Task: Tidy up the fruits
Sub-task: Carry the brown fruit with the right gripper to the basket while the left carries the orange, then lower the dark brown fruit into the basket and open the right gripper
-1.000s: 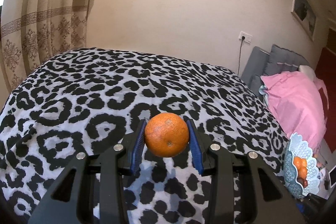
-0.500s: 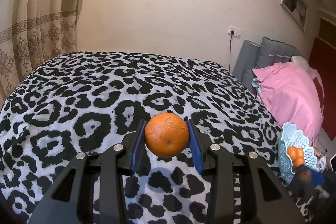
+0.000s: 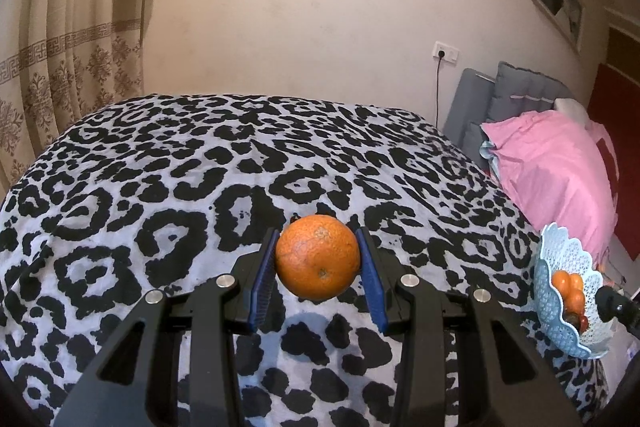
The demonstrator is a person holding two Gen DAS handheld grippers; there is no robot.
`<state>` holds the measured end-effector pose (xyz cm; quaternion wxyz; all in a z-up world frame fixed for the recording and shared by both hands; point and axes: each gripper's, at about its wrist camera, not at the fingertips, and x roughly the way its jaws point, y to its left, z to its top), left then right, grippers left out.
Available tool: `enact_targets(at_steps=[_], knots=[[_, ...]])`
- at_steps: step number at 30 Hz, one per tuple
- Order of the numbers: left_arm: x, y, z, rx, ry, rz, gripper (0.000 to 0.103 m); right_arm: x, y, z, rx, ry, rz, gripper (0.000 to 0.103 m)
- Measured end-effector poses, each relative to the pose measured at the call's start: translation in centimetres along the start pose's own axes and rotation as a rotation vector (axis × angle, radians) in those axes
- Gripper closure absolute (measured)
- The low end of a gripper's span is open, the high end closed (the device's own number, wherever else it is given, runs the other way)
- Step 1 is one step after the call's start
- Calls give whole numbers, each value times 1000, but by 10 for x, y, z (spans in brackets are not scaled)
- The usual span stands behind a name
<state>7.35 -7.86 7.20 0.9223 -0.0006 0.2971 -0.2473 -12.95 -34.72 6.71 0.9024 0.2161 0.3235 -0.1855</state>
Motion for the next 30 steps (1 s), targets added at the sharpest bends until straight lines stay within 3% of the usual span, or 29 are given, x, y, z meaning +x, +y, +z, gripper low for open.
enact_targets(at_steps=[13,21,30], knots=[[3,0,-2,1,8,1,64,6,-20,-17,-8,78,-31,60],[4,0,-3,4,9,2,64,11,-16,-23,-24,122,-1,60],[5,-3,-6,12,14,-1,64,9,-15,-22,-17,120,12,59]])
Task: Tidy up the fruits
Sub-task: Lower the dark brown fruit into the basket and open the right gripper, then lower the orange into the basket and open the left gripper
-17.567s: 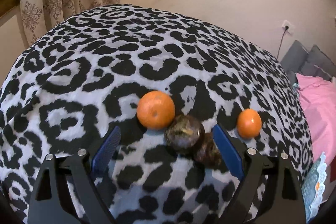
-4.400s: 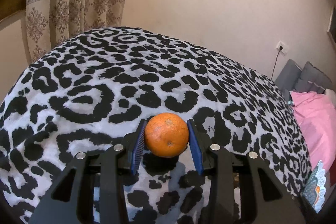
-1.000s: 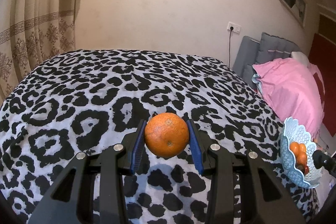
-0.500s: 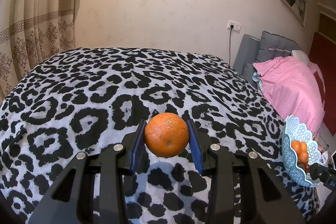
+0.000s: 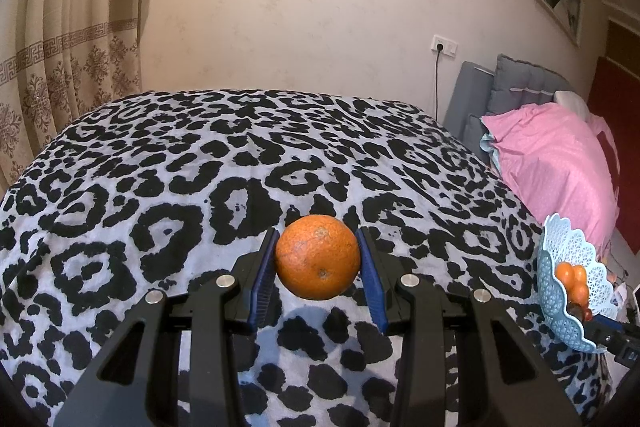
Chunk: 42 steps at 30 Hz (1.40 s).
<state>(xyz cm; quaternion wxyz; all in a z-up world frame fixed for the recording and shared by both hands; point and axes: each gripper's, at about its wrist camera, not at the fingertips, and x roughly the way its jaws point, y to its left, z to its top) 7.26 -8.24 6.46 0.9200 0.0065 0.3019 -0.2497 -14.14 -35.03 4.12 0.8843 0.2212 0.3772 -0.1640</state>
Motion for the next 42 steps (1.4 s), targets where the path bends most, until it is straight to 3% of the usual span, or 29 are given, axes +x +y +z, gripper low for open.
enact_targets(at_steps=[11,17,26,31,42], knots=[[-6,-4,1,-7,9,-56,64,-29,-25,7,77,-115,-1,59],[-14,-17,2,-16,30,-106,64,-34,-49,5,136,-134,10,59],[-29,-81,-9,35,87,-247,64,-36,-51,0,97,-178,21,58],[-35,-126,-12,104,98,-308,64,-38,-51,-3,61,-209,15,51],[-22,-198,-25,222,150,-373,64,-33,-66,-9,57,-222,23,51]])
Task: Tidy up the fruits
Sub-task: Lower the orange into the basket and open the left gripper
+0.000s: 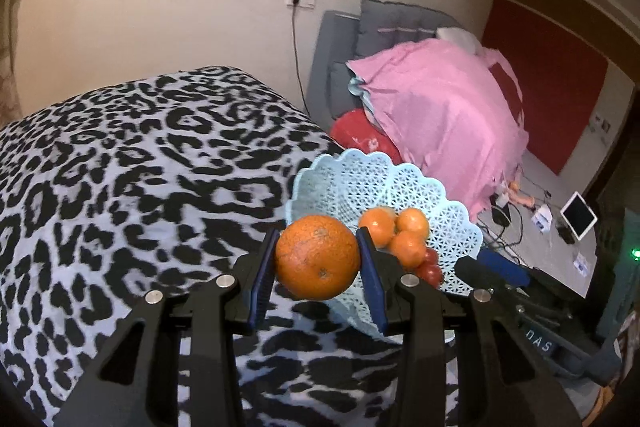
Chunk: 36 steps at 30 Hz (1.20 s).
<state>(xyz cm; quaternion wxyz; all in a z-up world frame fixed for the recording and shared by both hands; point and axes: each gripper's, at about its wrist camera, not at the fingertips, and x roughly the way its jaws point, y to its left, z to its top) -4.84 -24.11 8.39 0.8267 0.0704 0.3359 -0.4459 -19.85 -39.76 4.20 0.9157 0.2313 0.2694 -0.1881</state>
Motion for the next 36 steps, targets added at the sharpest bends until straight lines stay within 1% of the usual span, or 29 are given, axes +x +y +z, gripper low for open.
enact_targets(at_steps=[6,8,11,14,15,16,23,26,27,28,29,30,33,34,36], knots=[[17,-14,-2,31,31,0,63,-2,-4,-4,-16,-16,-13,50],[22,-15,-3,31,42,4,63,-2,-4,-5,-19,-19,-9,46],[28,-16,-7,29,60,10,63,-4,-6,-5,-13,-23,-5,45],[27,-17,-9,34,53,18,61,-4,-7,-5,-9,-25,-2,45],[27,-17,-8,37,48,21,57,-4,-7,-6,-9,-24,0,45],[26,-16,-8,39,41,24,55,-4,-7,-6,-10,-24,0,45],[24,-15,-10,38,39,36,53,-5,-7,-5,-9,-27,1,45],[22,-15,-12,39,44,35,48,-6,-7,-5,-5,-30,0,43],[22,-15,-13,37,44,36,45,-6,-7,-6,-4,-31,-1,42],[21,-15,-13,36,42,39,42,-7,-7,-6,-5,-33,-2,38],[19,-15,-13,35,39,42,36,-8,-6,-6,-5,-37,-2,34],[18,-14,-13,33,35,50,33,-9,-6,-6,-5,-40,-3,32],[13,-13,-14,35,25,92,31,-11,-7,-6,-4,-45,-7,29],[11,-12,-14,34,21,100,30,-12,-7,-6,-2,-48,-12,26],[7,-10,-15,35,11,115,26,-14,-8,-6,-11,-56,-29,25]])
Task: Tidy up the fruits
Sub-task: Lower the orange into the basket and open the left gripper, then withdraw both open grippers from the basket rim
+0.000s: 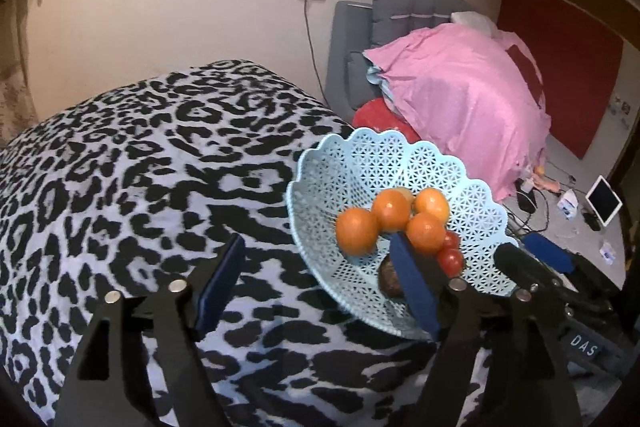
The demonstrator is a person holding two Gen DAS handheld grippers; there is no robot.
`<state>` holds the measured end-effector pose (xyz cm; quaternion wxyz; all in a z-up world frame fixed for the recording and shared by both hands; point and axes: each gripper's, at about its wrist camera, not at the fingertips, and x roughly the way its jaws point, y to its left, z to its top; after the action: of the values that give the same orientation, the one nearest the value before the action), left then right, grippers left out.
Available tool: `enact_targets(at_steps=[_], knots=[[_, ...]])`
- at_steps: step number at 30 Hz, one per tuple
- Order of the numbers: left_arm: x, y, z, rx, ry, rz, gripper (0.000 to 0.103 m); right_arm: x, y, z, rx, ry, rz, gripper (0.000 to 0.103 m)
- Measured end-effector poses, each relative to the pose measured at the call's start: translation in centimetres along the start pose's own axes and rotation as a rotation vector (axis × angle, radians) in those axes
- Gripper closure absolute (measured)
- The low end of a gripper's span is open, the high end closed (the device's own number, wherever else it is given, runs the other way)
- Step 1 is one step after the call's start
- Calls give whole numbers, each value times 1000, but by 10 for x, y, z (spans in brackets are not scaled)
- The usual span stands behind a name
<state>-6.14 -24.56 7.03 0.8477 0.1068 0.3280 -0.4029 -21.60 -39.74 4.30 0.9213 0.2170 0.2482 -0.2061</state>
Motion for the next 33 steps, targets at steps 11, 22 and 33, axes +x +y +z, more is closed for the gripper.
enact_targets(at_steps=[11,22,33], knots=[[-13,17,-9,-23,-19,60,26,-4,17,-8,-122,6,-61,23],[-29,38,-18,-59,-45,108,26,18,64,-17,-315,83,-41,16],[-34,39,-26,-30,-62,175,13,10,49,-10,-167,67,34,9]])
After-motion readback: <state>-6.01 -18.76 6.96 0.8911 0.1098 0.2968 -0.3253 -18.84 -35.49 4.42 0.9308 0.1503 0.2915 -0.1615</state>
